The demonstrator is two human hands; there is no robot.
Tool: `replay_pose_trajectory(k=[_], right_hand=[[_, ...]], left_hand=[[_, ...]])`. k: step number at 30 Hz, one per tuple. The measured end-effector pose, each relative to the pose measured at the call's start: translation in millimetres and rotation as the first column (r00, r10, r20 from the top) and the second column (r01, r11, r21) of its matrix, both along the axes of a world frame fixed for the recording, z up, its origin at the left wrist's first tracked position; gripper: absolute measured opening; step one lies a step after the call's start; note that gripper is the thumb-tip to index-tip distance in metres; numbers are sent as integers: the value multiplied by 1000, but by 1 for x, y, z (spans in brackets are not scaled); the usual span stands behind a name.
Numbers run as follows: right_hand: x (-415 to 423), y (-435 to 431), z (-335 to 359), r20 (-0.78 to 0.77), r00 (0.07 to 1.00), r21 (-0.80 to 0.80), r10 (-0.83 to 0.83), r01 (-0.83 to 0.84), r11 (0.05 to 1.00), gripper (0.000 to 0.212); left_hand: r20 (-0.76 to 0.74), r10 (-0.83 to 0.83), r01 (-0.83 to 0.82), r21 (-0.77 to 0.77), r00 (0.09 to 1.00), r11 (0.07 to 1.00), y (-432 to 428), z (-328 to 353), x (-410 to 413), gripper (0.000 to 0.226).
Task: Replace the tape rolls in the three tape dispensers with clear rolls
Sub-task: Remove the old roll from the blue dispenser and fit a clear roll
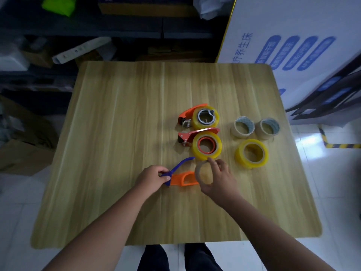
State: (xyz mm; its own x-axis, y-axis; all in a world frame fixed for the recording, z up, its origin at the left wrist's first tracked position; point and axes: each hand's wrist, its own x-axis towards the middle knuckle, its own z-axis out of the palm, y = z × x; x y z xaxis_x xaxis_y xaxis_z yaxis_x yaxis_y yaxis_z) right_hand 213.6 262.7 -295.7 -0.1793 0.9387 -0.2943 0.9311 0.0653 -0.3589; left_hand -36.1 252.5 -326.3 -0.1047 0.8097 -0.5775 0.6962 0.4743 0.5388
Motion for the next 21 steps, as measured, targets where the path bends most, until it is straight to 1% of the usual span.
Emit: replay_pose_trajectory(k=[3,6,9,12,14,16,18,19,20,21], right_hand=[[44,5,-12,32,985,-64,-168,169,984,81],[84,1,-27,74,946,-111,-317,324,940,75],[116,-5,-40,107,907,-139,-408,420,897,82],[133,-7,-46,95,886,-139,-455,464,875,90],[134,-2,-43,123,882,-88,-456,467,880,91],[132,14,-37,89,888,68,-450,446,893,79],[129,36,-33,68,922,224,-380,357,907,66],[127,48,-31,115,940,243,-321,287,927,62],[125,59,-30,182,951,207,-252,213,955,60],[124,70,-30,253,951,128,-178,149,981,56]], left_hand=[[9,4,-4,0,1000,1000,1,-3,0,24],[-10,-5,5,-6,1000,1000,2,-4,-1,24],[-16,-14,14,-11,1000,1000,3,-3,0,23],[-35,-28,28,2,999,1000,5,-2,3,24],[-36,-38,39,6,999,999,6,-1,2,25],[-21,-32,33,6,999,999,8,0,2,24],[-16,-32,32,10,999,999,10,2,1,23],[-18,-31,31,16,999,999,10,4,1,24],[-18,-25,25,21,1000,999,10,5,0,24],[-19,-16,16,25,1000,1000,10,6,-1,25]])
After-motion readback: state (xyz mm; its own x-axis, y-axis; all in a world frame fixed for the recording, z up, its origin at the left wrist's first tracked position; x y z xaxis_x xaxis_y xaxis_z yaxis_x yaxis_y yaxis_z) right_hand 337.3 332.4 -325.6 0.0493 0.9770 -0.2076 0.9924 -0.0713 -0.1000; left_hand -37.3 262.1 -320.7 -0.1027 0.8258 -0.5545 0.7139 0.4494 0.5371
